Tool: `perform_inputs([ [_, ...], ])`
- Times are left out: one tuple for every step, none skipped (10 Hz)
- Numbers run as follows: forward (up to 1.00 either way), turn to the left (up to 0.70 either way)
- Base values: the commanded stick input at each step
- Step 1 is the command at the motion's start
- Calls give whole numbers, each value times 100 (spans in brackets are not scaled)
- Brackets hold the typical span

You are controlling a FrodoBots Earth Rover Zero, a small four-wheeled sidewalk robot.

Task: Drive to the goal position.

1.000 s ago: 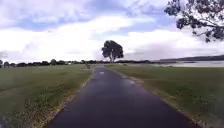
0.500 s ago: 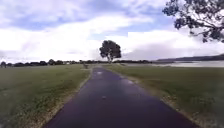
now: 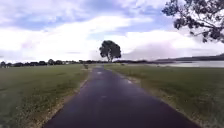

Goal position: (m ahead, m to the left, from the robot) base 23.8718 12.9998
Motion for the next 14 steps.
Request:
perform_inputs([
  [0,0],
  [0,0],
  [0,0],
  [0,0],
  [0,0],
  [0,0],
  [0,0],
  [12,0],
  [15,0],
  [49,0],
  [62,0],
  [70,0],
  [70,0],
  [70,0],
])
